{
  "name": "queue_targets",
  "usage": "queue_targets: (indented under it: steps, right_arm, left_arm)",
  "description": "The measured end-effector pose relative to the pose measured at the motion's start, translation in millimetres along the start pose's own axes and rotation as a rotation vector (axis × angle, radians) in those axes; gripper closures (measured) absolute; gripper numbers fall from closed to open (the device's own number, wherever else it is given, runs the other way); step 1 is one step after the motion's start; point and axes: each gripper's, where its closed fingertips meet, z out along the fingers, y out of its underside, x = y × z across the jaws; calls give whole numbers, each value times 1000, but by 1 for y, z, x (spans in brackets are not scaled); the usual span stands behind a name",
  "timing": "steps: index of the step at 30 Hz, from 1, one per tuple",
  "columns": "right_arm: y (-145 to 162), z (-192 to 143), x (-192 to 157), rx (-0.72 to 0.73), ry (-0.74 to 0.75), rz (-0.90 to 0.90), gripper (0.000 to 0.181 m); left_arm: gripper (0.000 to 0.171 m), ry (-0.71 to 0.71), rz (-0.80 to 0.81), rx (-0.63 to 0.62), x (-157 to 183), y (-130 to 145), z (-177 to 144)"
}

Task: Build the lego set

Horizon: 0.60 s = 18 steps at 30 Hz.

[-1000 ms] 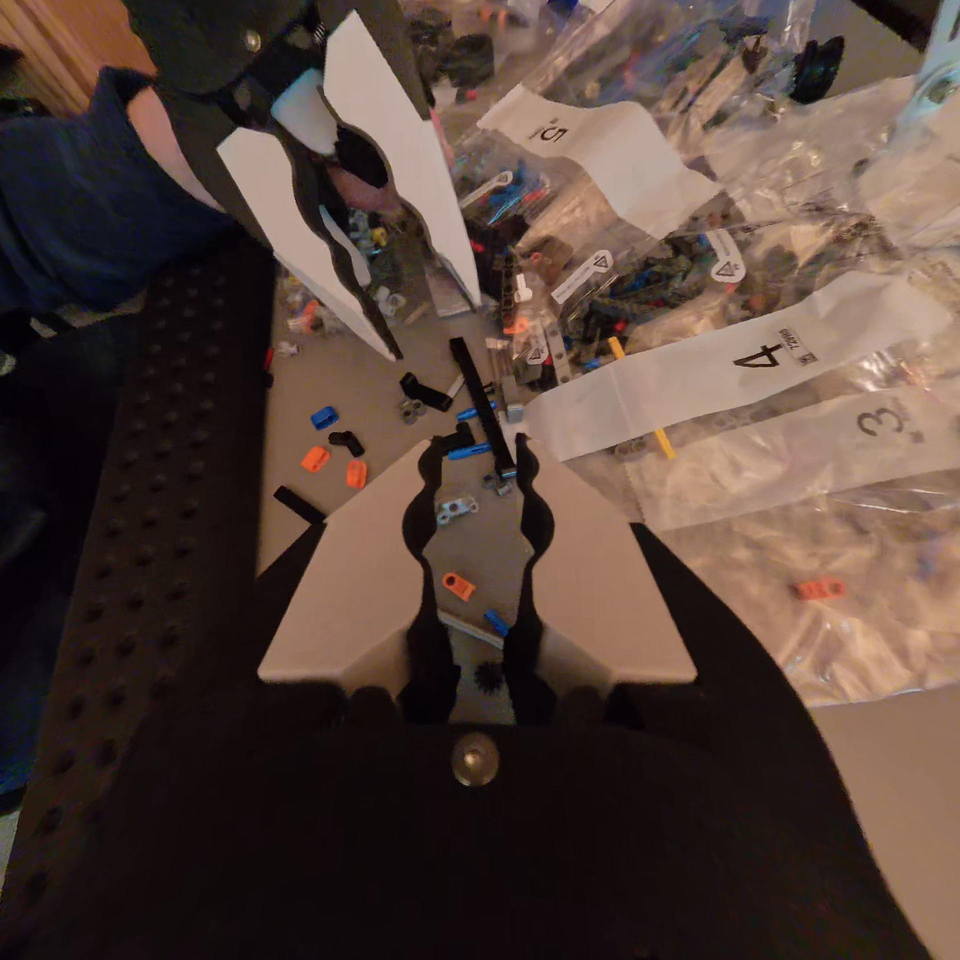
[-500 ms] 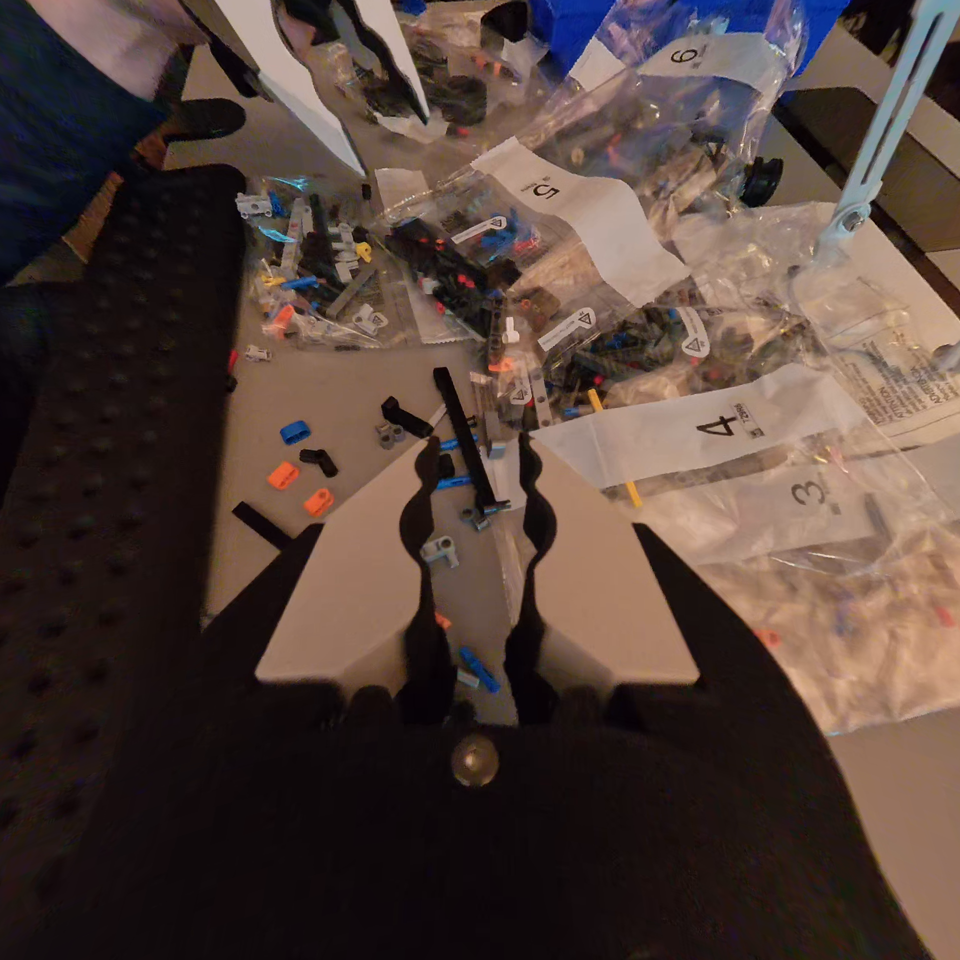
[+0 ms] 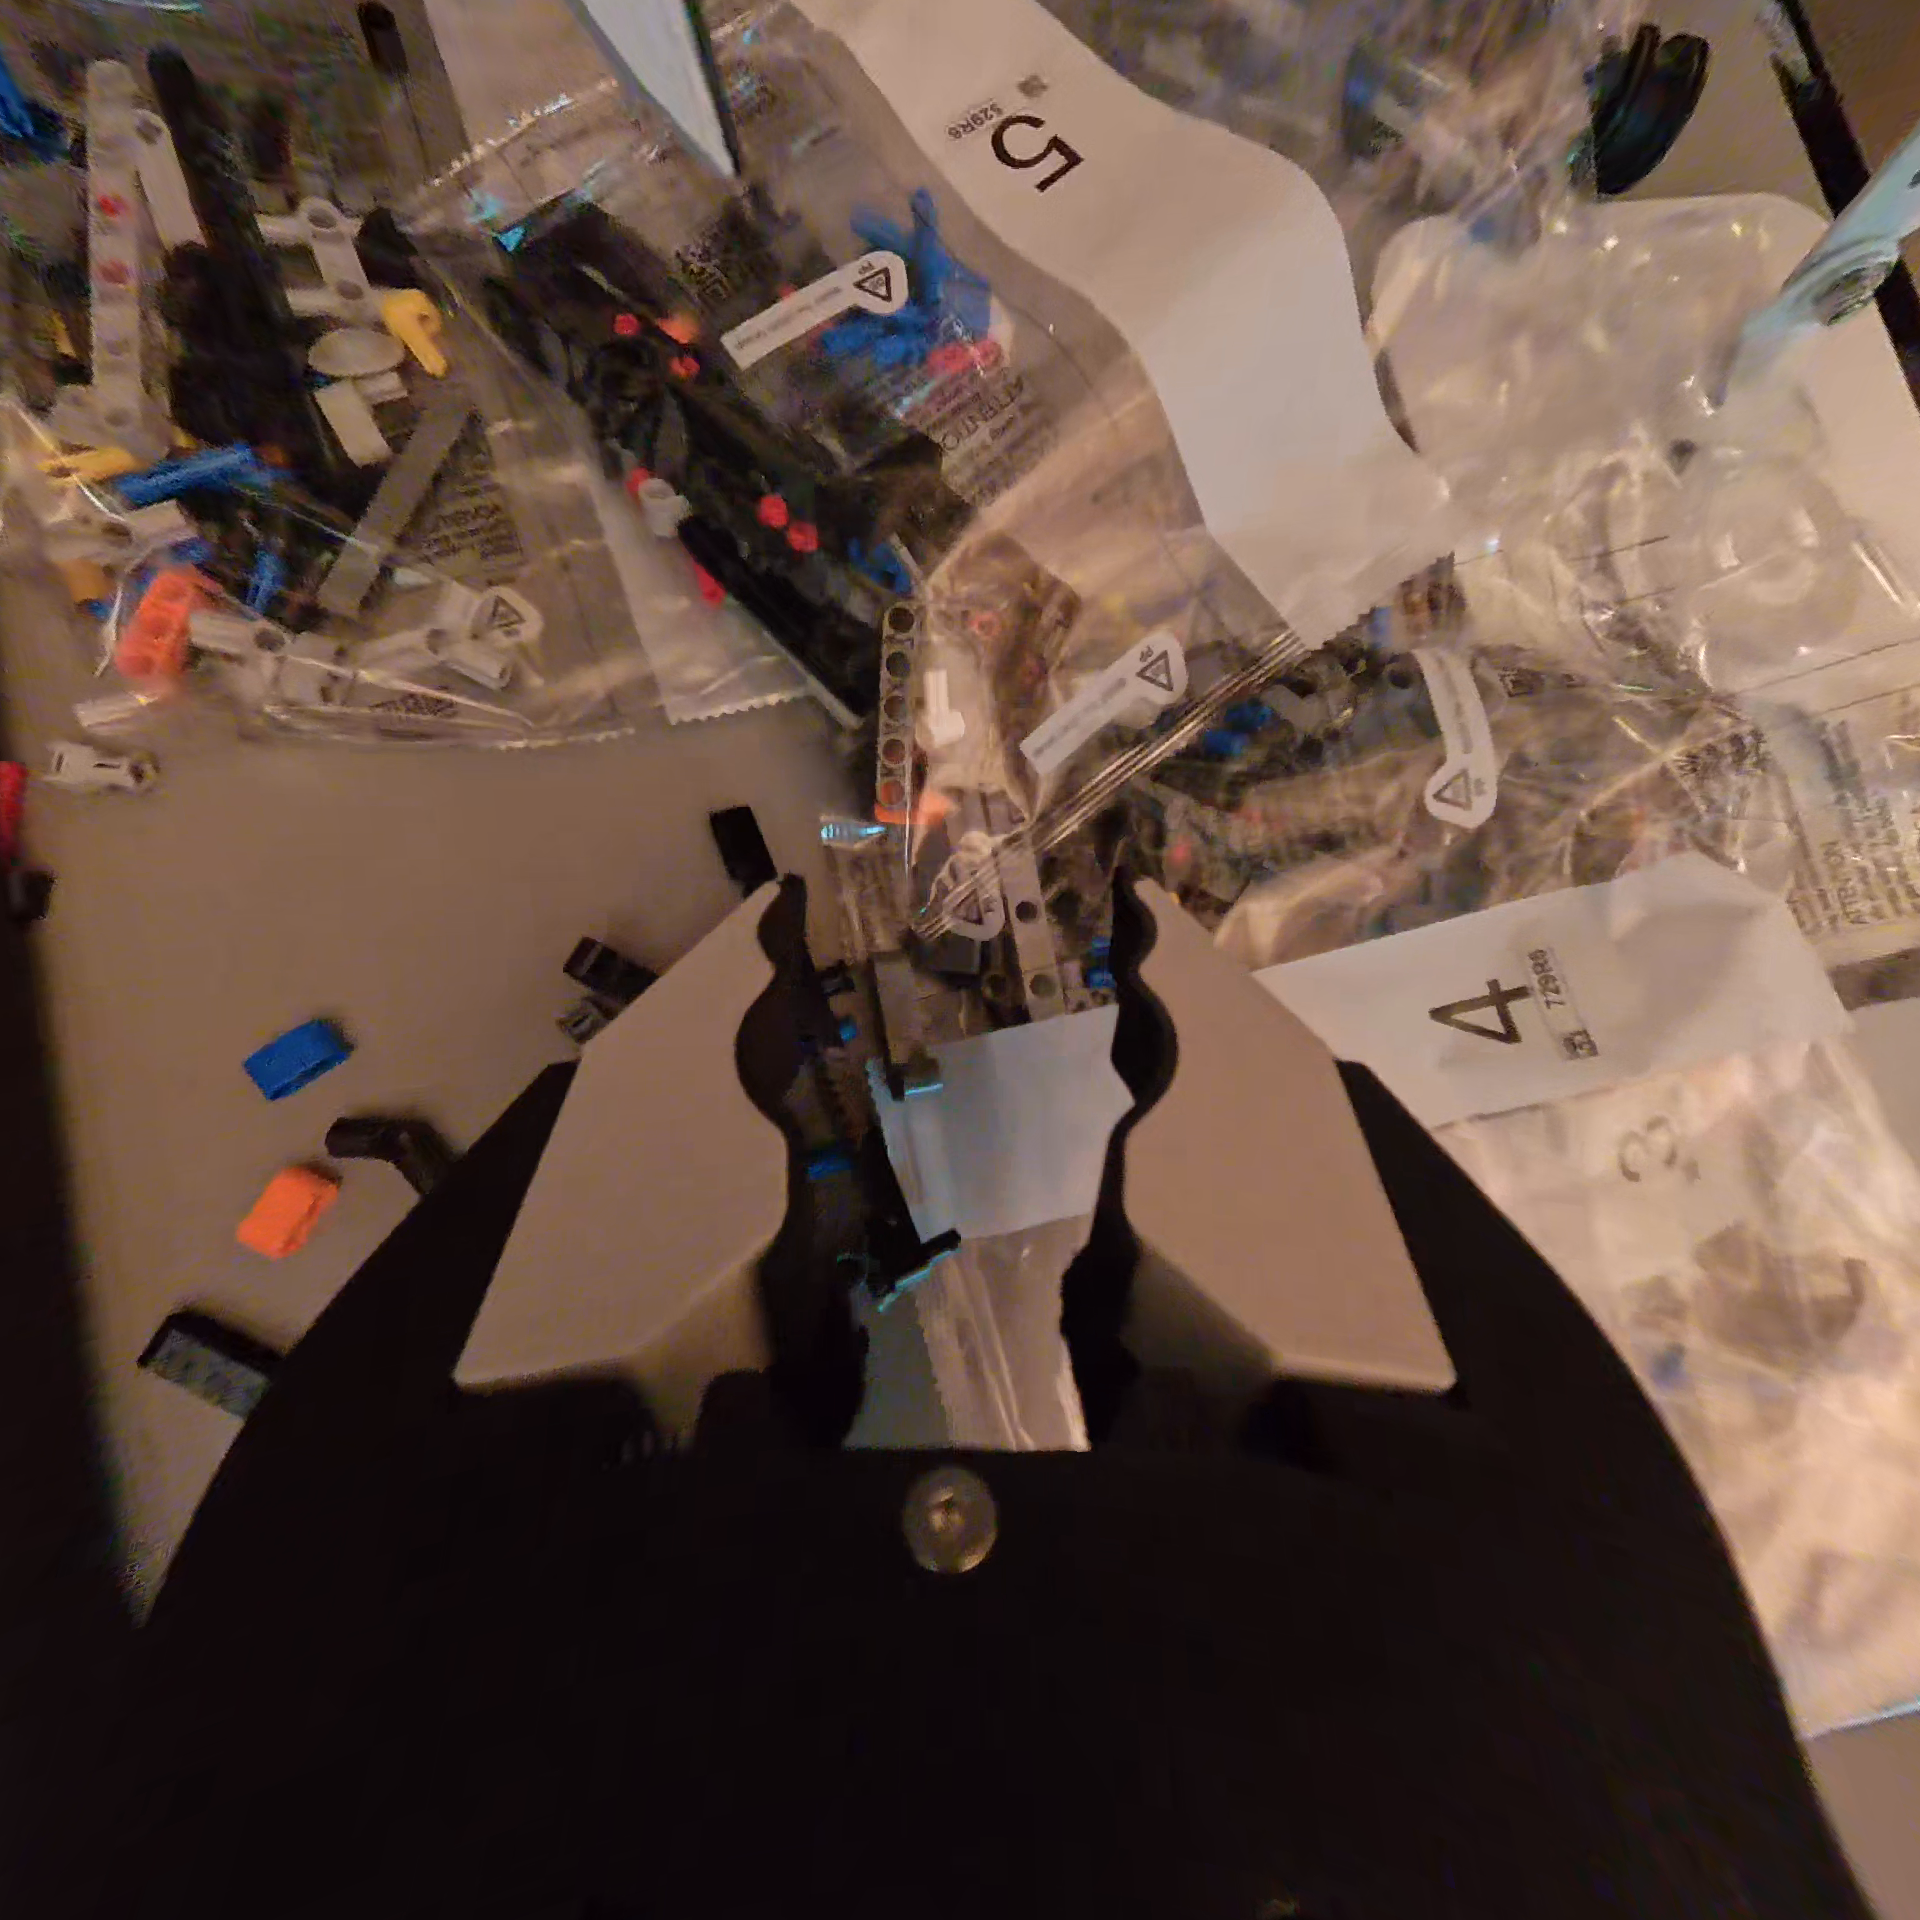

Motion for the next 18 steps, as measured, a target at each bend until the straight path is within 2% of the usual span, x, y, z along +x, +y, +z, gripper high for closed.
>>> queue_targets:
  steps: [2, 6, 10, 13, 15, 18]
  right_arm:
    - [-3, 6, 0, -16, -20, 48, 124]
    - [-5, 19, 0, -27, -88, 148, 127]
    - [-6, 21, -4, -47, -112, 110, 134]
    - [-12, 16, -6, -21, -129, 118, 140]
    - [-15, 14, -6, 1, -138, 135, 141]
    - [-11, 18, -7, -15, -146, 141, 140]
  left_arm:
    - [92, -2, -15, -69, -14, 6, 16]
    - [94, 72, -83, -92, -20, 14, 37]
    - [121, 150, -98, -23, -12, 15, 37]
    - [108, 31, -197, 32, -45, 17, 22]
    - [98, -63, -301, 27, -71, 30, 10]
    - [102, -16, -407, -32, -72, 55, 5]
